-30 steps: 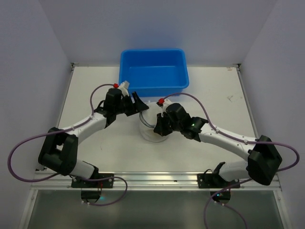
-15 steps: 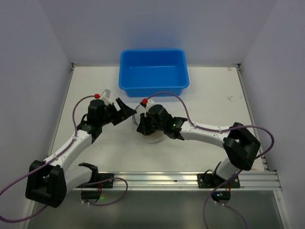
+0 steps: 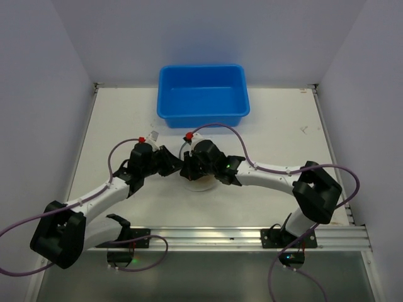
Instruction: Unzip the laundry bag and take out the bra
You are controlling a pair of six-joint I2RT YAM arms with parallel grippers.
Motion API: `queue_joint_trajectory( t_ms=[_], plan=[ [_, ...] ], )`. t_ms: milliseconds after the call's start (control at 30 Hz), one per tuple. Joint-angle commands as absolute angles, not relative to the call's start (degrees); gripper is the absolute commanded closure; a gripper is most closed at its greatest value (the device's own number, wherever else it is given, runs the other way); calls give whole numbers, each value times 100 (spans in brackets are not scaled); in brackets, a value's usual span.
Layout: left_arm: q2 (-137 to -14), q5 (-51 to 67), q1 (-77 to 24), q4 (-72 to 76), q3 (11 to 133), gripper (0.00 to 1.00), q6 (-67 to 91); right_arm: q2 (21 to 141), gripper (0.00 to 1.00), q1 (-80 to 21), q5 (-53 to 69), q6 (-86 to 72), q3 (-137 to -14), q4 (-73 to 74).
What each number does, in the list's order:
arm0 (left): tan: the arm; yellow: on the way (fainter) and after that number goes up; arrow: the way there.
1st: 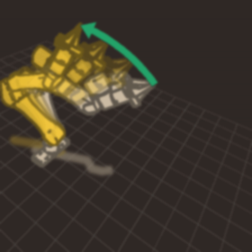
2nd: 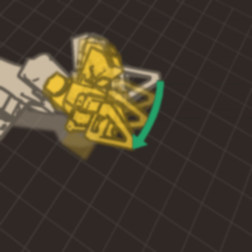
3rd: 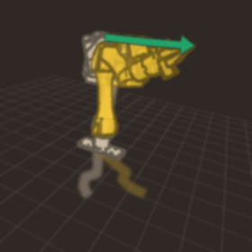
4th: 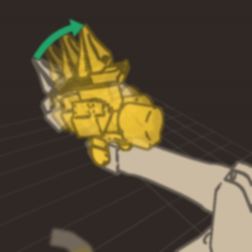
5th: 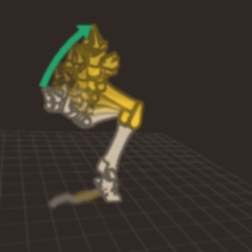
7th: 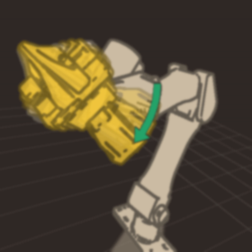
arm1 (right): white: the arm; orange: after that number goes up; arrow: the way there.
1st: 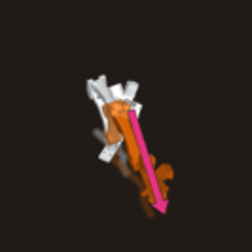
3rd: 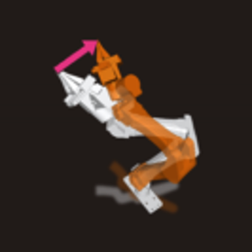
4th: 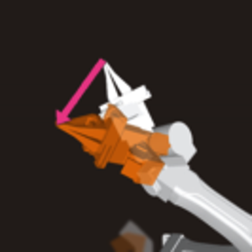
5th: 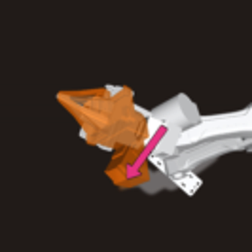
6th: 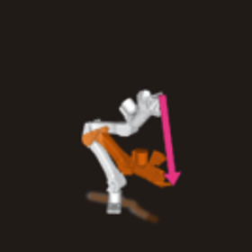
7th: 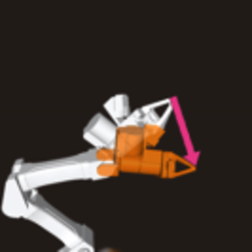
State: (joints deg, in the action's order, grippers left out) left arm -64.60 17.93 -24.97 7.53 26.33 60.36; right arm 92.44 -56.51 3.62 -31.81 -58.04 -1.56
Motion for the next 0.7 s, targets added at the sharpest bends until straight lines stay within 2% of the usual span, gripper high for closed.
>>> queue_joint_trajectory(
  t_ms=[0,33,167,433,667],
  plan=[
    [-6583,1583,-2566,959,2821,85,6021,9044,100,-5695,185,-2972,-5941,-168],
    [-6557,1521,-2566,897,2839,100,5994,8966,100,-5695,106,-2892,-5924,94],
    [-6486,1292,-2514,633,2918,100,5819,8439,100,-5608,-237,-2593,-5478,772],
    [-6635,1520,-2154,484,3163,100,5318,6963,100,-4826,-421,-2382,-4333,1668],
    [-7751,2371,-2136,167,4453,100,4500,7241,100,-4834,332,-2381,-4753,1478]
  ],
)
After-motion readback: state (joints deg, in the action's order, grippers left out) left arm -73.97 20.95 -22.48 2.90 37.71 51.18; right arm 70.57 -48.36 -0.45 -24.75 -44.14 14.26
